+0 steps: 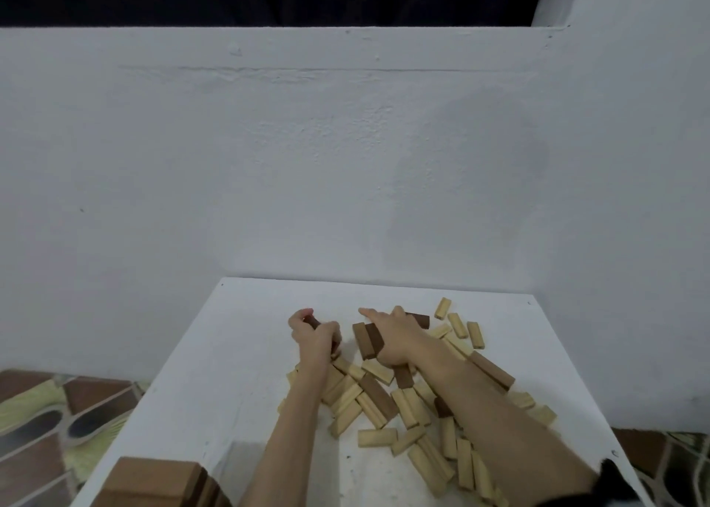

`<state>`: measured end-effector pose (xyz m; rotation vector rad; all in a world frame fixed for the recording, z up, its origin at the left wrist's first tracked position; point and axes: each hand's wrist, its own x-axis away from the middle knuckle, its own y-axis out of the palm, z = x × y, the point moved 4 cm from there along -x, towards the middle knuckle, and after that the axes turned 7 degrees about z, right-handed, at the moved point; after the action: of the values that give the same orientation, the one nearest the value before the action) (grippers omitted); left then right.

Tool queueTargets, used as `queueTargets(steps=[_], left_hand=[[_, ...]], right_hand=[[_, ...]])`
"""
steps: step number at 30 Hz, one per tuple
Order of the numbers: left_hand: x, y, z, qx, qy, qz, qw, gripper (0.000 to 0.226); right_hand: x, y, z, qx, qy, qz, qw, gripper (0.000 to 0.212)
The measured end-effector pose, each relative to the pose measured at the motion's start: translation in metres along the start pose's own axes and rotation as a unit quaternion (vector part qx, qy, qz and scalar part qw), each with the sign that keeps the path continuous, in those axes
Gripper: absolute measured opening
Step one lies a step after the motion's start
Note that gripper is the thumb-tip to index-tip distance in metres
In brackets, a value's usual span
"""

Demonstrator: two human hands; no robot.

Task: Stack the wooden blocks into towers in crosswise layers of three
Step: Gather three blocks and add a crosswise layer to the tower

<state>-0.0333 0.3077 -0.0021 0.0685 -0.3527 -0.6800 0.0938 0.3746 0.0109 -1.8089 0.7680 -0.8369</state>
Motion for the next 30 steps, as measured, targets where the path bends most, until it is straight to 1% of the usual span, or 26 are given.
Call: queueTargets(steps=[1,3,5,6,7,8,10,12,13,16,17,19,21,23,24,27,28,30], left_hand=[[-0.002,0.000,0.002,-0.008,0.011,-0.008,1.000,0.049],[-0.004,-0.002,0.005,-0.073,0.052,0.001,0.996,0.031],[-0.006,-0.004,0.005,-0.150,0.089,0.023,0.984,0.022],[-0.007,-0.005,0.004,-0.189,0.104,0.026,0.976,0.019],[-0.007,-0.004,0.002,-0.235,0.120,0.023,0.964,0.018],[-0.006,-0.002,-0.001,-0.285,0.134,0.016,0.949,0.019],[-0.003,0.004,-0.008,-0.373,0.144,0.005,0.917,0.027],[0.000,0.011,-0.014,-0.444,0.142,-0.004,0.885,0.038],[0.002,0.015,-0.017,-0.481,0.148,-0.012,0.864,0.044],[0.007,0.026,-0.025,-0.582,0.190,-0.024,0.790,0.057],[0.011,0.028,-0.026,-0.601,0.199,-0.025,0.774,0.057],[0.016,0.032,-0.026,-0.619,0.210,-0.027,0.756,0.050],[0.020,0.035,-0.023,-0.625,0.215,-0.024,0.750,0.042],[0.025,0.036,-0.017,-0.607,0.219,-0.014,0.764,0.036],[0.029,0.036,-0.014,-0.588,0.224,-0.011,0.777,0.034],[0.047,0.034,-0.004,-0.524,0.248,-0.011,0.815,0.027],[0.054,0.033,-0.003,-0.507,0.254,-0.017,0.824,0.026],[0.068,0.029,-0.001,-0.478,0.259,-0.036,0.839,0.024]], right_hand=[[-0.002,0.000,-0.002,0.012,-0.004,-0.010,1.000,0.088],[-0.005,0.001,-0.002,0.027,-0.021,-0.009,0.999,0.090],[-0.010,0.001,0.000,0.040,-0.043,0.012,0.998,0.097],[-0.011,0.000,0.002,0.033,-0.047,0.027,0.998,0.100],[-0.012,-0.001,0.005,0.002,-0.042,0.044,0.998,0.100],[-0.011,-0.005,0.008,-0.050,-0.028,0.064,0.996,0.097],[-0.007,-0.011,0.017,-0.169,0.009,0.108,0.980,0.080],[0.000,-0.013,0.026,-0.232,0.034,0.149,0.961,0.058],[0.004,-0.012,0.032,-0.244,0.042,0.161,0.955,0.052],[0.012,-0.004,0.045,-0.279,0.055,0.152,0.947,0.049],[0.016,-0.002,0.049,-0.283,0.056,0.142,0.947,0.051],[0.023,0.000,0.055,-0.270,0.060,0.123,0.953,0.054],[0.029,0.000,0.060,-0.261,0.069,0.125,0.955,0.053],[0.036,-0.004,0.062,-0.294,0.079,0.159,0.939,0.043],[0.040,-0.007,0.062,-0.324,0.086,0.184,0.924,0.041],[0.049,-0.015,0.062,-0.392,0.140,0.249,0.874,0.057],[0.053,-0.016,0.061,-0.413,0.163,0.252,0.860,0.057],[0.062,-0.015,0.055,-0.471,0.185,0.229,0.832,0.054]])
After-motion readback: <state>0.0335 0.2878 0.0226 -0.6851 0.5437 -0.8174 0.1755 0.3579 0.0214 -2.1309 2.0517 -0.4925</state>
